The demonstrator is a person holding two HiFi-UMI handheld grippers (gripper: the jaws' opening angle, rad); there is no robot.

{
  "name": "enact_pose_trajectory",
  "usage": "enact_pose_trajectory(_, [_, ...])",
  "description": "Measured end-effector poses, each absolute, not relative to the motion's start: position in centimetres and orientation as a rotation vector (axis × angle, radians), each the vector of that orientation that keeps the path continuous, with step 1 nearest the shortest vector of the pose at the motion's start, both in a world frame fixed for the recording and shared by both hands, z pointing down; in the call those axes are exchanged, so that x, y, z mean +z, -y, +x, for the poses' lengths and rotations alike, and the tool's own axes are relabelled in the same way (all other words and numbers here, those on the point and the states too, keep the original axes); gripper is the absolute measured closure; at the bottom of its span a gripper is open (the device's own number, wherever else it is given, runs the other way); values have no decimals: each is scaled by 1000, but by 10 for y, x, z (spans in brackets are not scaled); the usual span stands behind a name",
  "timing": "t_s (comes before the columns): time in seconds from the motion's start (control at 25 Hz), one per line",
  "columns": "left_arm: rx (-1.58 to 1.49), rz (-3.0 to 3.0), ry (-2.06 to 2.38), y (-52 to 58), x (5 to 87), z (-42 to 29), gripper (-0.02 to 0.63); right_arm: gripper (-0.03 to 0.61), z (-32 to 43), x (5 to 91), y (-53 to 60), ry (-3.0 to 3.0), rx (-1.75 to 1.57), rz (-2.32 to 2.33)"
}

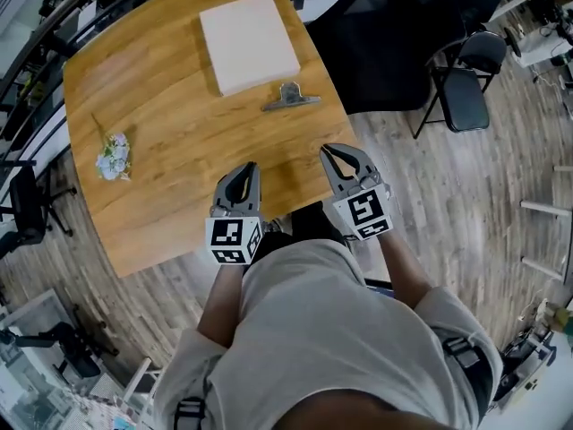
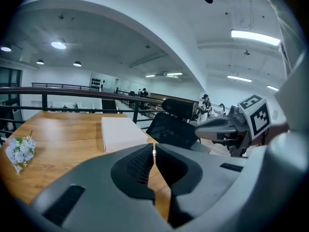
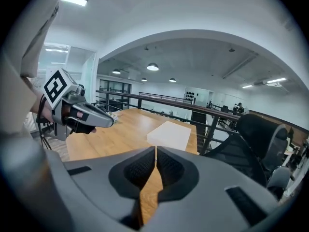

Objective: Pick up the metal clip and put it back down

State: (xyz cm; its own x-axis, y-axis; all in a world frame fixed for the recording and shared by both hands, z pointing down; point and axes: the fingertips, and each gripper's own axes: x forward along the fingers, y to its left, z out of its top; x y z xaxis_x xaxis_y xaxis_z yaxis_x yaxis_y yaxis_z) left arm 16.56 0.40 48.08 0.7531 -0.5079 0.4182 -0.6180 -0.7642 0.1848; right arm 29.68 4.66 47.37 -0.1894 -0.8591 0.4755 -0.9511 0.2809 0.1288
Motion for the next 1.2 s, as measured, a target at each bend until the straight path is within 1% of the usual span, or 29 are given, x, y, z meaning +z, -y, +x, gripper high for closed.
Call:
enact_pose_trajectory(0.24, [577, 2536, 939, 31, 513, 200, 580, 551, 330, 505, 10, 2154, 316, 1485])
enact_pose_trajectory(0.48, [626, 2451, 1011, 64, 540, 222, 580, 551, 343, 539, 54, 2202, 333, 1329])
enact_pose_trajectory(0.72, [666, 2355, 1080, 75, 563, 225, 580, 551, 351, 579, 80, 2208, 387, 1217])
enact_pose_trajectory(0.88, [690, 2291, 1136, 76, 574, 215, 580, 551, 349, 602, 93, 2230, 441, 1154])
enact_pose_trajectory(1.2, [717, 2196, 1194, 81, 588, 204, 580, 549, 353, 626, 119, 2224, 425, 1080])
